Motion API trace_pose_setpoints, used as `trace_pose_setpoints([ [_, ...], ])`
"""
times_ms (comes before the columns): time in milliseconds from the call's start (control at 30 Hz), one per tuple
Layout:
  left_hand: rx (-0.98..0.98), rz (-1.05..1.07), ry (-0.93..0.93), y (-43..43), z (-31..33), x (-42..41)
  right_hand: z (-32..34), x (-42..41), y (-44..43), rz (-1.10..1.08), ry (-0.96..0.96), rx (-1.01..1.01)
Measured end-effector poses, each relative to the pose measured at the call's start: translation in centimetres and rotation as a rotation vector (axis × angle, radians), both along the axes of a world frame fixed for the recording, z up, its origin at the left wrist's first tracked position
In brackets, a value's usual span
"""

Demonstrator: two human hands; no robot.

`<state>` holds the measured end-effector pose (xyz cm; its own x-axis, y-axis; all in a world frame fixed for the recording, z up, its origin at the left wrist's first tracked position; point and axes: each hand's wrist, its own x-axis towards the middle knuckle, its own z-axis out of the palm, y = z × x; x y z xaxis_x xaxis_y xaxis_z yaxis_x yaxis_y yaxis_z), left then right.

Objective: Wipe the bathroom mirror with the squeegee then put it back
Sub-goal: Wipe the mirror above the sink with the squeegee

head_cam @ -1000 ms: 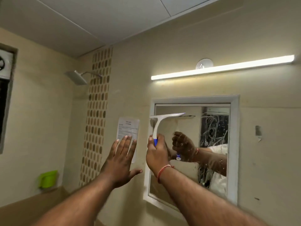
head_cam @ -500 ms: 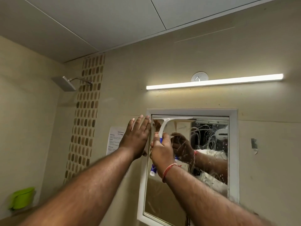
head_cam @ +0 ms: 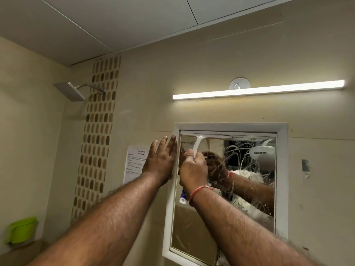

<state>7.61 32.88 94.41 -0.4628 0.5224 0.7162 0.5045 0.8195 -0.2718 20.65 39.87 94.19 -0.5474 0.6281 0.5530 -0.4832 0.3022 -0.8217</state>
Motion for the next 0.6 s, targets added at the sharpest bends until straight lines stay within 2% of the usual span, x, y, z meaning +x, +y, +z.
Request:
trace_pose_setpoints([
  [333, -0.055, -0.042, -0.011, -0.5, -3.2, -1.5, -0.4, -0.3, 0.4, -0.180, -0.074, 0.119],
  [600, -0.062, -0.070, -0.016, -0.9, -4.7, -0.9, -1.0, -0.4, 0.1, -0.176, -0.071, 0.086],
])
